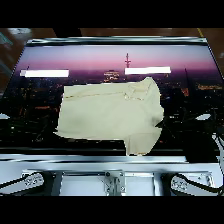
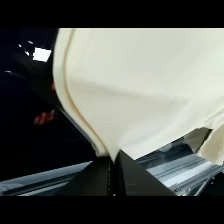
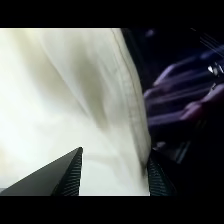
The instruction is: Fold the shirts.
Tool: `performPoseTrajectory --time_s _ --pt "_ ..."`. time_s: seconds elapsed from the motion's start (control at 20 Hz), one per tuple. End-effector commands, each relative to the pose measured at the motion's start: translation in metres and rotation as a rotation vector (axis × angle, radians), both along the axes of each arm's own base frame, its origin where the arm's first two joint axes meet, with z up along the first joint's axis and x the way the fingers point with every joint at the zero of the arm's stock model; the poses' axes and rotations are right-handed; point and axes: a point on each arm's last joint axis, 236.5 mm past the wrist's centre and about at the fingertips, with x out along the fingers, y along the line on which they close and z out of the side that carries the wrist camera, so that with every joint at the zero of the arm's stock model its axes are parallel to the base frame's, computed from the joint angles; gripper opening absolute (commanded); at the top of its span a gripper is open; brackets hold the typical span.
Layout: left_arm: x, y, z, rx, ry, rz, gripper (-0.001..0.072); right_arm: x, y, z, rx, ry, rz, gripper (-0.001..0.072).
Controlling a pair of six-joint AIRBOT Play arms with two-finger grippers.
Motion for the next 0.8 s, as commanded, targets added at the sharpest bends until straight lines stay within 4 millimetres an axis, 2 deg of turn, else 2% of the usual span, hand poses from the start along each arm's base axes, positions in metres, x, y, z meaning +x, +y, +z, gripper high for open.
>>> performPoseTrajectory --time_s 0.0,0.05,0.1,0.15,0.25,0.3,0.35,0.4,0.45,0.5,0.55,0.6,0.65,0.7,0.75 --pt "0.017 0.009 0.011 0.028 -0.050 0.002 0.0036 0.001 0.010 0.006 0.048 -0.013 0.011 0.0456" --pt "0.020 0.011 0.014 0.033 -0.061 0.002 0.0037 -0.002 0.012 0.008 0.061 -0.005 0.023 0.0247" --pt "0.023 0.013 0.016 0.039 -0.070 0.002 0.0036 -0.006 0.017 0.011 0.081 0.000 0.038 0.0122" --pt "0.025 0.014 0.017 0.042 -0.077 0.002 0.0036 -0.009 0.024 0.017 0.116 -0.016 0.080 0.0064" --pt "0.032 0.018 0.024 0.055 -0.102 0.001 0.0035 -0.010 0.037 0.037 0.185 -0.067 0.166 0.0062" --pt "0.040 0.022 0.035 0.076 -0.139 0.002 0.0034 -0.007 0.041 0.052 0.213 -0.102 0.202 0.0062" --pt "0.051 0.028 0.051 0.107 -0.194 0.004 0.0033 0.002 0.045 0.077 0.234 -0.173 0.245 0.0062" --pt "0.066 0.034 0.079 0.141 -0.280 0.009 0.0034 0.016 0.047 0.107 0.245 -0.266 0.269 0.0061" --pt "0.082 0.039 0.115 0.174 -0.377 0.032 0.0033 0.036 0.048 0.147 0.241 -0.390 0.275 0.0061" --pt "0.101 0.043 0.167 0.214 -0.524 0.056 0.0034 0.058 0.047 0.197 0.220 -0.542 0.271 0.0061" --pt "0.115 0.044 0.227 0.252 -0.688 0.084 0.0034 0.075 0.047 0.251 0.192 -0.698 0.270 0.0061" --pt "0.122 0.044 0.301 0.303 -0.887 0.125 0.0035 0.086 0.046 0.310 0.141 -0.861 0.270 0.0061" --pt "0.120 0.043 0.374 0.364 -1.079 0.170 0.0035 0.089 0.043 0.372 0.052 -1.028 0.271 0.0061" --pt "0.105 0.043 0.452 0.446 -1.280 0.228 0.0035 0.084 0.040 0.427 -0.057 -1.165 0.266 0.0061" --pt "0.083 0.041 0.519 0.514 -1.457 0.290 0.0035 0.071 0.035 0.483 -0.204 -1.310 0.262 0.0061"
